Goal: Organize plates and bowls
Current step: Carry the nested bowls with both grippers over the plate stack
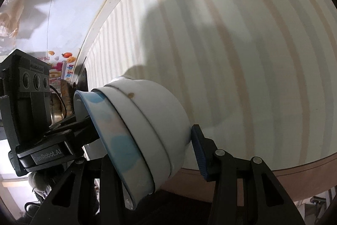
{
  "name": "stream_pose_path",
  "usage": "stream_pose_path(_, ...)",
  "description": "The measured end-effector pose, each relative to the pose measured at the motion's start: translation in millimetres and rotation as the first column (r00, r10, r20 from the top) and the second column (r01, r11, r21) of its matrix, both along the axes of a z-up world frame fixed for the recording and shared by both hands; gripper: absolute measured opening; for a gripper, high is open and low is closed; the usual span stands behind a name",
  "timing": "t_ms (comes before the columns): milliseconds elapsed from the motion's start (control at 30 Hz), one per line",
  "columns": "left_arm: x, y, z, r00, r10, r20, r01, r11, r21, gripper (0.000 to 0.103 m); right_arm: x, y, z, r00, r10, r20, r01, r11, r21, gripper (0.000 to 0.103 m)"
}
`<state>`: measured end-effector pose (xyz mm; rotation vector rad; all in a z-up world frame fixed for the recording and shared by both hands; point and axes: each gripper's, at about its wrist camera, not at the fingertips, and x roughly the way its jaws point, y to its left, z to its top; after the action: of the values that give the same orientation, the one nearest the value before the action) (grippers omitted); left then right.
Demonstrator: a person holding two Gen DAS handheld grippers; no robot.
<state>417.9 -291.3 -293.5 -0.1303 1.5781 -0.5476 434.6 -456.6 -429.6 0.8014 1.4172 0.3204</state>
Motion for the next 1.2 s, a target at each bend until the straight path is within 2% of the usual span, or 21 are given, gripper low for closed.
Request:
stream_pose_path(300, 14, 64, 2, 0.995, 0.1, -0.003, -0.099, 0.995, 0.027, 0.056, 14, 45, 12, 0.994, 0.108, 0.0, -0.108, 0.994, 0.017, 0.047)
stream_pose_path(567, 14, 119, -18, 0.972, 0.235, -0.03, -0.232, 0.97, 0.066, 0.056, 38, 111, -4, 0.97, 0.241, -0.018, -0.24, 0.97, 0.04, 0.047)
stream_pose_path(867, 12, 133, -35, 0.952, 0.3, -0.057, -0.296, 0.953, 0.073, 0.056, 51, 158, -20, 0.947, 0.319, -0.044, -0.317, 0.948, 0.032, 0.047)
stream_pose_path(1200, 15, 146, -33, 0.954, 0.296, -0.057, -0.292, 0.954, 0.061, 0.056, 58, 171, -24, 0.947, 0.314, -0.063, -0.313, 0.95, 0.022, 0.047)
